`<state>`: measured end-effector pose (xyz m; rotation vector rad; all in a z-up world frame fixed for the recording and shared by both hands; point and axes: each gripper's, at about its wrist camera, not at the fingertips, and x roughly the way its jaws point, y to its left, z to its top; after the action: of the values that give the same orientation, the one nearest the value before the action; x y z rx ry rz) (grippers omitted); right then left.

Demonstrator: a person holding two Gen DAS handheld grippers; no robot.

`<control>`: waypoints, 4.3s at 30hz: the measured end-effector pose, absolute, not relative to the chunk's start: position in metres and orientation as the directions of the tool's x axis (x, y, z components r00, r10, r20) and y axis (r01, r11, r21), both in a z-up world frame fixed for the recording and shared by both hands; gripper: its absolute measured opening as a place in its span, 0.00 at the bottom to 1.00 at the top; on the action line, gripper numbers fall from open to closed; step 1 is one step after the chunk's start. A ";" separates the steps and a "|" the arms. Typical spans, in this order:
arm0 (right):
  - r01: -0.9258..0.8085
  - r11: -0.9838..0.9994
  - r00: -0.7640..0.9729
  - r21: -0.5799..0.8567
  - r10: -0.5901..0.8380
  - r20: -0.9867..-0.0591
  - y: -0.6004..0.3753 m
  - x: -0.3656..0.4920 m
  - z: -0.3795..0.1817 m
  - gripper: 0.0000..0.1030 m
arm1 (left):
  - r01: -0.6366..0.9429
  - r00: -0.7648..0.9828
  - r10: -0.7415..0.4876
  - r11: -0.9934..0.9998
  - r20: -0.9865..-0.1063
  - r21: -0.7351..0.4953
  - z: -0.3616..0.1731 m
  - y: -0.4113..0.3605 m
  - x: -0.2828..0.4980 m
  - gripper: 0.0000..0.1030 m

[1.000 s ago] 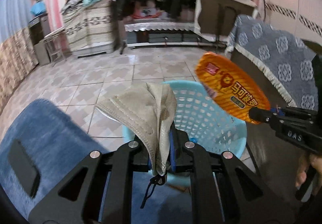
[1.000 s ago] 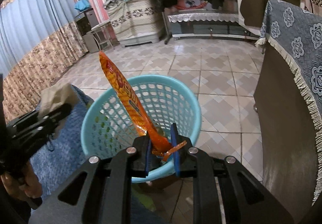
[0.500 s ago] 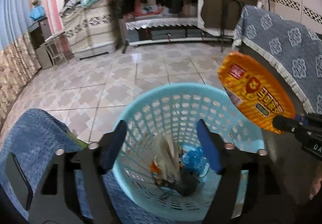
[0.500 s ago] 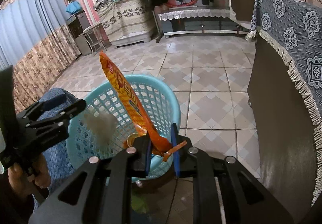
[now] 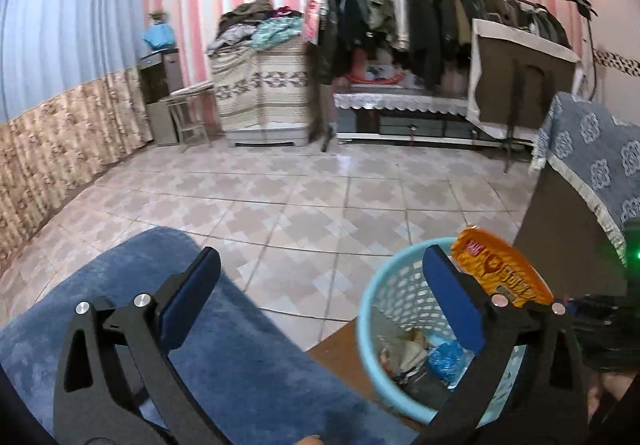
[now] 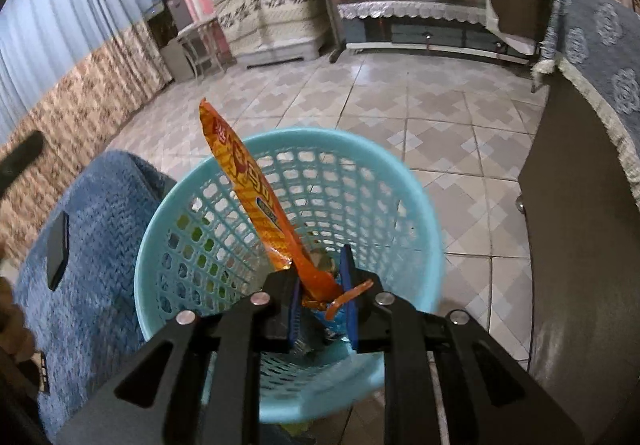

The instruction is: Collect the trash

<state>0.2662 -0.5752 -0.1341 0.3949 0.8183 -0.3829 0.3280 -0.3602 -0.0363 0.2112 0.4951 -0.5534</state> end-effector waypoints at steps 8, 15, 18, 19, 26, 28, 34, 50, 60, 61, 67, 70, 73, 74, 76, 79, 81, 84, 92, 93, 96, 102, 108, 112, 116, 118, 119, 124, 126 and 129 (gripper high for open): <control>0.426 0.897 0.597 0.116 -0.182 -0.781 -0.548 0.296 -0.137 0.74 | 0.461 0.785 -0.375 0.885 -0.494 0.062 -0.020 -0.302 0.323 0.95; 0.408 0.910 0.661 0.073 -0.240 -0.711 -0.526 0.280 -0.107 0.95 | 0.410 0.805 -0.340 0.911 -0.486 0.043 -0.006 -0.254 0.301 0.95; 0.386 0.920 0.711 0.061 -0.255 -0.655 -0.516 0.262 -0.086 0.95 | 0.391 0.808 -0.337 0.920 -0.483 0.011 0.004 -0.228 0.286 0.95; 0.378 0.924 0.724 0.056 -0.257 -0.640 -0.510 0.257 -0.079 0.95 | 0.383 0.807 -0.337 0.924 -0.485 -0.006 0.007 -0.219 0.280 0.95; 0.286 0.957 0.829 0.053 -0.219 -0.515 -0.453 0.199 -0.037 0.96 | 0.304 0.839 -0.282 0.952 -0.465 -0.028 0.017 -0.159 0.230 0.95; 0.258 0.964 0.846 0.066 -0.192 -0.497 -0.436 0.184 -0.031 0.96 | 0.282 0.848 -0.257 0.959 -0.463 -0.016 0.017 -0.146 0.212 0.95; 0.193 0.978 0.871 0.078 -0.134 -0.472 -0.394 0.149 -0.020 0.96 | 0.245 0.856 -0.223 0.970 -0.467 -0.015 0.009 -0.107 0.158 0.95; 0.086 0.995 0.903 0.048 -0.057 -0.425 -0.304 0.074 -0.028 0.96 | 0.117 0.880 -0.110 0.993 -0.461 -0.015 -0.033 -0.049 0.053 0.95; 0.063 0.996 0.922 0.055 -0.037 -0.386 -0.286 0.051 -0.038 0.96 | 0.098 0.881 -0.091 0.995 -0.464 -0.009 -0.055 -0.040 0.028 0.95; 0.062 0.996 0.924 0.057 -0.035 -0.381 -0.284 0.049 -0.038 0.96 | 0.099 0.883 -0.092 0.995 -0.461 -0.009 -0.054 -0.040 0.028 0.95; 0.050 0.998 0.931 0.037 -0.034 -0.363 -0.275 0.045 -0.039 0.96 | 0.093 0.890 -0.094 0.995 -0.447 -0.024 -0.053 -0.038 0.024 0.95; 0.042 0.998 0.930 0.037 -0.026 -0.367 -0.271 0.047 -0.042 0.96 | 0.088 0.893 -0.089 0.996 -0.441 -0.024 -0.052 -0.036 0.023 0.95; 0.039 0.999 0.931 0.037 -0.023 -0.365 -0.270 0.046 -0.044 0.96 | 0.085 0.902 -0.084 0.996 -0.423 -0.015 -0.050 -0.035 0.021 0.95; 0.035 0.999 0.929 0.040 -0.018 -0.369 -0.270 0.047 -0.045 0.96 | 0.085 0.904 -0.082 0.996 -0.419 -0.010 -0.049 -0.034 0.021 0.95; 0.028 0.999 0.927 0.044 -0.010 -0.375 -0.269 0.048 -0.048 0.96 | 0.081 0.910 -0.075 0.997 -0.408 -0.003 -0.047 -0.035 0.020 0.95; 0.025 0.999 0.924 0.043 -0.007 -0.383 -0.266 0.050 -0.053 0.96 | 0.076 0.916 -0.070 0.997 -0.394 0.000 -0.044 -0.034 0.019 0.95; 0.020 0.999 0.924 0.042 -0.003 -0.383 -0.264 0.050 -0.055 0.96 | 0.077 0.918 -0.071 0.997 -0.390 -0.001 -0.043 -0.034 0.019 0.95; 0.014 0.999 0.922 0.037 0.001 -0.387 -0.263 0.052 -0.058 0.96 | 0.082 0.920 -0.076 0.997 -0.384 0.000 -0.042 -0.034 0.018 0.95; 0.012 0.999 0.921 0.036 0.003 -0.389 -0.262 0.053 -0.061 0.96 | 0.079 0.923 -0.072 0.997 -0.379 0.003 -0.042 -0.034 0.018 0.95; 0.012 0.999 0.922 0.037 0.003 -0.388 -0.262 0.053 -0.061 0.96 | 0.079 0.924 -0.072 0.997 -0.376 0.004 -0.041 -0.034 0.018 0.95; 0.012 0.999 0.924 0.037 0.003 -0.382 -0.262 0.052 -0.060 0.96 | 0.082 0.926 -0.075 0.997 -0.371 0.003 -0.038 -0.032 0.018 0.95; 0.013 0.999 0.931 0.030 -0.001 -0.365 -0.264 0.050 -0.058 0.96 | 0.091 0.930 -0.085 0.996 -0.358 0.000 -0.032 -0.032 0.016 0.95; 0.019 0.999 0.934 0.036 -0.005 -0.358 -0.266 0.046 -0.056 0.96 | 0.104 0.931 -0.092 0.994 -0.355 0.015 -0.033 -0.035 0.014 0.95; 0.021 0.999 0.936 0.038 -0.006 -0.352 -0.269 0.045 -0.054 0.96 | 0.104 0.930 -0.088 0.994 -0.356 0.028 -0.034 -0.037 0.013 0.95; 0.026 0.999 0.939 0.039 -0.011 -0.345 -0.271 0.045 -0.052 0.96 | 0.109 0.929 -0.094 0.994 -0.357 0.025 -0.035 -0.038 0.013 0.95; 0.027 0.999 0.939 0.040 -0.012 -0.343 -0.272 0.044 -0.051 0.96 | 0.108 0.930 -0.092 0.994 -0.355 0.025 -0.035 -0.039 0.013 0.95; 0.029 0.999 0.939 0.039 -0.014 -0.343 -0.273 0.044 -0.052 0.96 | 0.107 0.930 -0.092 0.994 -0.356 0.024 -0.035 -0.039 0.013 0.95; 0.027 0.999 0.939 0.039 -0.012 -0.343 -0.273 0.044 -0.051 0.96 | 0.102 0.928 -0.088 0.995 -0.363 0.018 -0.036 -0.039 0.015 0.95; 0.028 0.999 0.939 0.038 -0.013 -0.343 -0.273 0.044 -0.051 0.96 | 0.097 0.927 -0.084 0.995 -0.365 0.016 -0.035 -0.039 0.016 0.95; 0.028 0.999 0.940 0.039 -0.013 -0.342 -0.272 0.044 -0.052 0.96 | 0.094 0.927 -0.082 0.995 -0.367 0.017 -0.036 -0.039 0.017 0.95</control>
<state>0.0440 -0.2723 -0.0515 0.0433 0.3489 -0.0207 0.0166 -0.0392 -0.0357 0.0348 0.3749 -0.0903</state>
